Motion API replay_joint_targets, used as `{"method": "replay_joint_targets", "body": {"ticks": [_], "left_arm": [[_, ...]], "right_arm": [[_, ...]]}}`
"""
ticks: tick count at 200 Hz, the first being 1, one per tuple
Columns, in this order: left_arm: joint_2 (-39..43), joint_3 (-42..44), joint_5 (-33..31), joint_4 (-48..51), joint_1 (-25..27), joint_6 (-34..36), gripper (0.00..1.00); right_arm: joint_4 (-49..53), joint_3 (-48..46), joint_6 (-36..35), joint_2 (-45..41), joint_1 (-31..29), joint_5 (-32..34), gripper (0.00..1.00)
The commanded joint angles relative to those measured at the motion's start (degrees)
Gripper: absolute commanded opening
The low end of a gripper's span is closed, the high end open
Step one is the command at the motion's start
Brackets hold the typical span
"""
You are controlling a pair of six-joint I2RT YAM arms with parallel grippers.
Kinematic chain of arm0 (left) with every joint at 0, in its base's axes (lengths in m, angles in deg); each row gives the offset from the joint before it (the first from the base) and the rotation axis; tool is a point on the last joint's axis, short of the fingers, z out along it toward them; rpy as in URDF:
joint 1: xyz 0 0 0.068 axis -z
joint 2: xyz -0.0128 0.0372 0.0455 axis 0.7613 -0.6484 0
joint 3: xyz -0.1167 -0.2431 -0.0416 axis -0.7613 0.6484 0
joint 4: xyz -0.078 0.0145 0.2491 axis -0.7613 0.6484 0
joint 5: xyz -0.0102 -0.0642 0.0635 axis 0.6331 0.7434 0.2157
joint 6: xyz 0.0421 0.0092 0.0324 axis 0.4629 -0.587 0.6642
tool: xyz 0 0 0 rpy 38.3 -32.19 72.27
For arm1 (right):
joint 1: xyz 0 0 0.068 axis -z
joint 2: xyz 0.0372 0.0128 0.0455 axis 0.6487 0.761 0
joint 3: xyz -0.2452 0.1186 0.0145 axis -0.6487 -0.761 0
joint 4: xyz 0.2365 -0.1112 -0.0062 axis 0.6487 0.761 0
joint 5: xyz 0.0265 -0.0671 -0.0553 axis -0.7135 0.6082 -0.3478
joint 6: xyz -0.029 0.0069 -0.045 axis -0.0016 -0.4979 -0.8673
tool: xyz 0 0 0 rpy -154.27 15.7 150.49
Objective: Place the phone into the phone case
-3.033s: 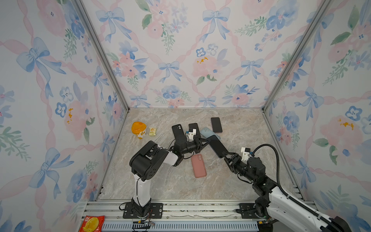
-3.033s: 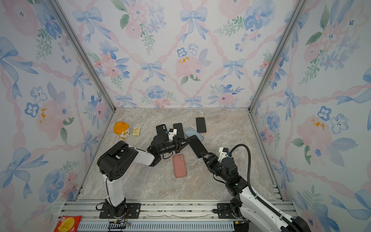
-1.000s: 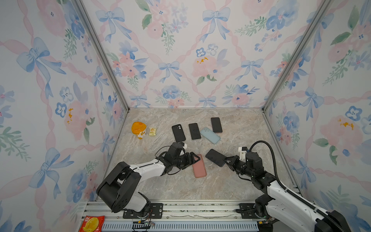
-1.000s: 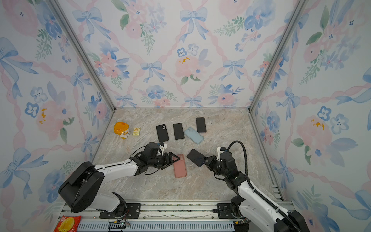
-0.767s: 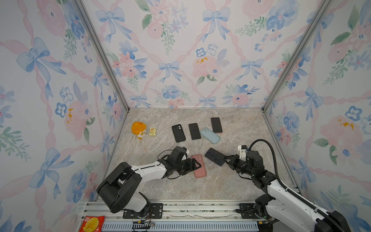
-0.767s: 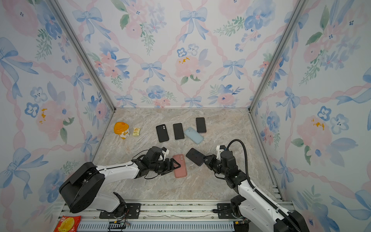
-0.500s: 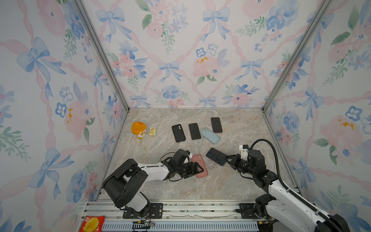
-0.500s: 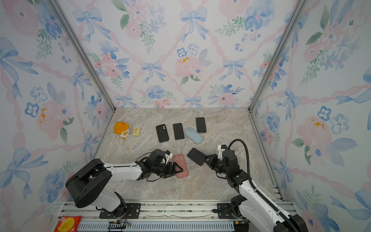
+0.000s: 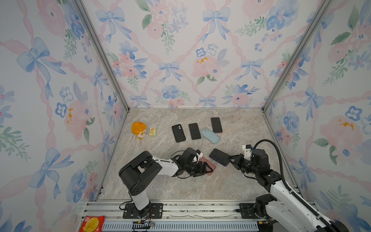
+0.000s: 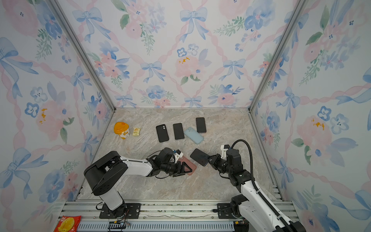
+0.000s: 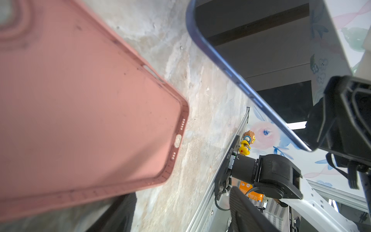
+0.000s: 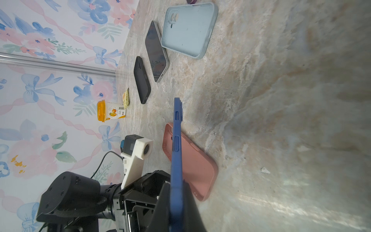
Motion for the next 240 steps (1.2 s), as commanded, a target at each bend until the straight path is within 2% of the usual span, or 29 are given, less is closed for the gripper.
{"method": "replay_joint_targets", "body": {"ticks": [1,29,56,90,116,136,167,240], "left_arm": [[-3.6,-1.6,-0.8,1.7,0.9,0.6,0.75],[-5.0,-3.1,-0.5,1.5,1.2,0.7,0.74],[-0.1,-0.5,-1.6,1.6,0.4,1.1,0.74],[9.3,1.3,-2.6,9.3,-4.8,4.9,0.74],[11.9,-0.4,-2.8,16.6,-11.4,9.9,0.74],[11.0,-1.5,-2.0,17.3,-15.7,12.0,0.73],[7.1,-5.1,-0.5,18.1,-19.3,14.9,0.72],[0.1,-6.2,3.3,13.3,-19.8,13.6,0.65]], "right_arm": [[1.4,2.9,-2.2,-1.1,1.2,-2.9,0.00],[2.9,3.7,-3.2,-0.9,2.1,-4.0,0.00],[2.5,4.2,-3.2,0.3,2.8,-6.0,0.00],[-0.3,5.3,-2.7,4.2,2.8,-9.8,0.00],[-4.2,5.2,-1.4,7.8,1.8,-11.6,0.00],[-8.2,5.0,0.2,10.9,0.0,-11.9,0.00],[-13.1,5.5,2.2,15.1,-2.7,-12.2,0.00],[-17.0,7.0,2.3,22.4,-6.0,-12.8,0.00]]}}
